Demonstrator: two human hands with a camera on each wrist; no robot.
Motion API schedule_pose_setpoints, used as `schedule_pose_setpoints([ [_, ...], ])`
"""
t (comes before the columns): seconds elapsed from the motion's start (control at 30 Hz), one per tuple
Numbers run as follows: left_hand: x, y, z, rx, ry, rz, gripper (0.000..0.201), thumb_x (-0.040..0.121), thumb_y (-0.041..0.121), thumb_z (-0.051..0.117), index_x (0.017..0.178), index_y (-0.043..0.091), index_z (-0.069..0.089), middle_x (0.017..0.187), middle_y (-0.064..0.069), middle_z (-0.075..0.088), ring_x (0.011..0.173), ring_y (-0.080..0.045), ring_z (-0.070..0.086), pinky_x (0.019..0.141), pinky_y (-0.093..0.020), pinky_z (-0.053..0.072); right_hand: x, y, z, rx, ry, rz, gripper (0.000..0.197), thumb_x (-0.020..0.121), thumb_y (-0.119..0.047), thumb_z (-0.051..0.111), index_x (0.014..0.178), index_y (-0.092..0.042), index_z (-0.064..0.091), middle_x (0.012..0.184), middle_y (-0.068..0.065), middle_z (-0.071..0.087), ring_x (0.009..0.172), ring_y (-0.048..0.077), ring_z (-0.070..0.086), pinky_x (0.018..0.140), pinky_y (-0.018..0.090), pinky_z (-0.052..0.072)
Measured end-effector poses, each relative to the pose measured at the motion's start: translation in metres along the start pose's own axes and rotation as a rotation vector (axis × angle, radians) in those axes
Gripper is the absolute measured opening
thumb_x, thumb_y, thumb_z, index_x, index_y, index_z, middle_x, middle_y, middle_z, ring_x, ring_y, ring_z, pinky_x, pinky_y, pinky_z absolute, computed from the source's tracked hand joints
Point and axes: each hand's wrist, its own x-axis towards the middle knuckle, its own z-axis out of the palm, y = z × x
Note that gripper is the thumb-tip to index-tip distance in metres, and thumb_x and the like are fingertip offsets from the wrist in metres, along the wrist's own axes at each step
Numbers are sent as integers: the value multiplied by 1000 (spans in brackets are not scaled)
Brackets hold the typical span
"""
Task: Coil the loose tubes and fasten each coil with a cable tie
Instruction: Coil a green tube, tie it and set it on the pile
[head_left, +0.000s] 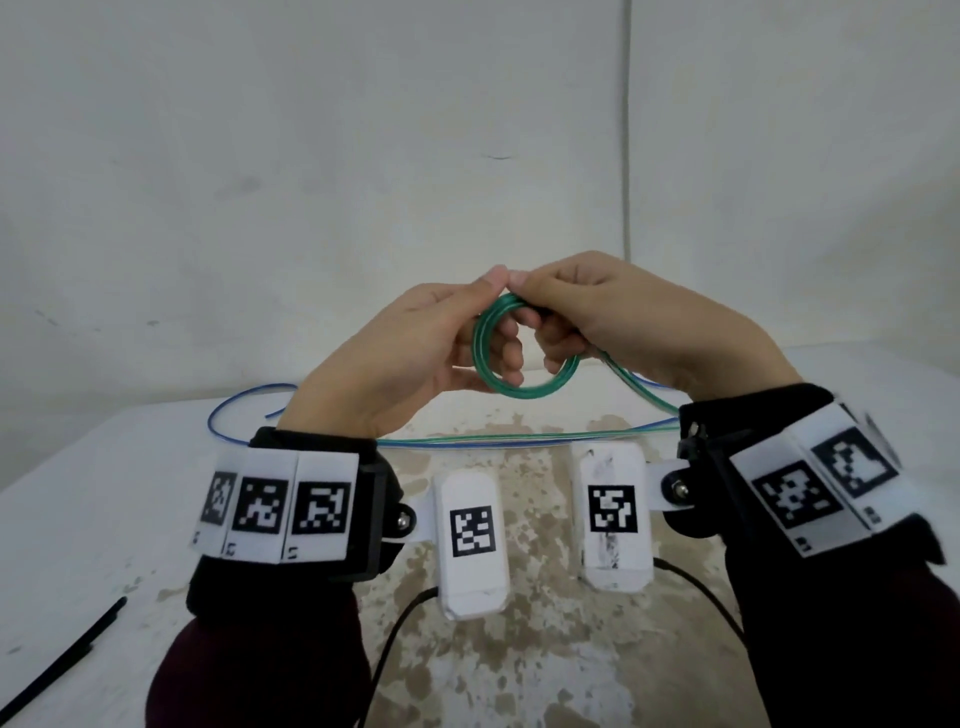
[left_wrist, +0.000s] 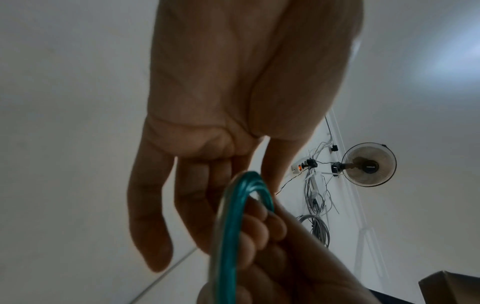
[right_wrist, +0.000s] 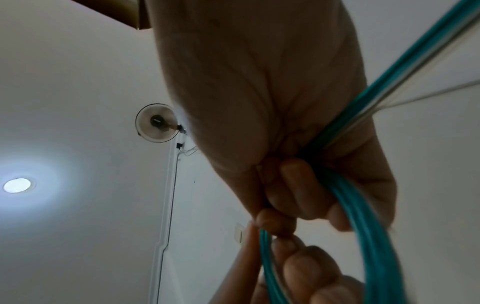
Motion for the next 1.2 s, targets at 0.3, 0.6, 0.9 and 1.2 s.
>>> schedule_pose_setpoints([
  [0.3,8,-3,1,-229,119,99,34,104,24,32,77,9,47,55,6,27,47,-8,23,63,-23,34,6,3,4,128,88,-60,40,103,-27,34,75,-8,57,56,-2,50,57,12,50,70,26,48],
  [0.6,5,2,7,-235,26,80,40,100,34,35,65,13,39,48,3,27,45,-15,32,57,-22,37,6,4,4,251,87,-103,38,102,-29,36,67,-14,43,51,-8,35,52,12,38,63,22,43],
  [0.9,9,-1,11,-247,187,187,39,103,26,33,67,14,35,49,9,27,46,-9,24,58,-23,25,7,3,1,281,124,-43,36,101,-29,39,77,-9,59,50,-3,43,54,14,51,65,22,51],
  [1.2,2,3,-3,-107,105,159,36,103,29,32,73,11,39,48,9,30,44,-10,23,58,-26,18,9,0,15,202,83,-85,38,104,-26,35,72,-12,51,52,-7,32,49,12,34,64,27,39],
])
